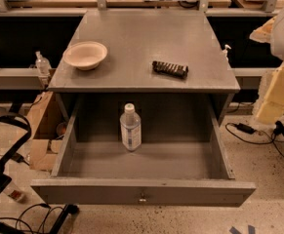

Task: Pick blue plastic bottle from top drawer and place on counter

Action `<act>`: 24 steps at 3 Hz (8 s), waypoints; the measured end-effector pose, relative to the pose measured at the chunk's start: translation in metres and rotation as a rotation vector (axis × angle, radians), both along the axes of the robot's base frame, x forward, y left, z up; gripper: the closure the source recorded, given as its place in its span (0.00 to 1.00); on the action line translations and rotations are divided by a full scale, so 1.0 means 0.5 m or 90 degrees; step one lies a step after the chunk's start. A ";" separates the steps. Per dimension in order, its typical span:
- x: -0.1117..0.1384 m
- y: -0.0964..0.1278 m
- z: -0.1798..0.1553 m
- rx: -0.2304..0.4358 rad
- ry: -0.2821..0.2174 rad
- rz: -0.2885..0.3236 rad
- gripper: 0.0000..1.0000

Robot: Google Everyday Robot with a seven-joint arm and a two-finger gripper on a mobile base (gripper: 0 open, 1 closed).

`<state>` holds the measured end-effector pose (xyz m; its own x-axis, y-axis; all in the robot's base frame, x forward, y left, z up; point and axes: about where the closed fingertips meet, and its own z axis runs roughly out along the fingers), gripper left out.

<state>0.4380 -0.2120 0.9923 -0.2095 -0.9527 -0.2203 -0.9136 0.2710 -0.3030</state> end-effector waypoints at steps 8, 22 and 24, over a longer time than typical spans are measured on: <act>0.029 0.049 -0.152 0.271 -0.055 0.093 0.00; 0.238 0.504 -0.455 0.716 -0.086 0.173 1.00; 0.233 0.449 -0.167 0.714 -0.070 0.165 1.00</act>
Offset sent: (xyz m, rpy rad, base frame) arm -0.0010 -0.0014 -0.0064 0.0461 -0.0141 0.0169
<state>0.5546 0.0122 0.9089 0.0361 -0.2220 -0.9744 -0.9648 0.2463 -0.0919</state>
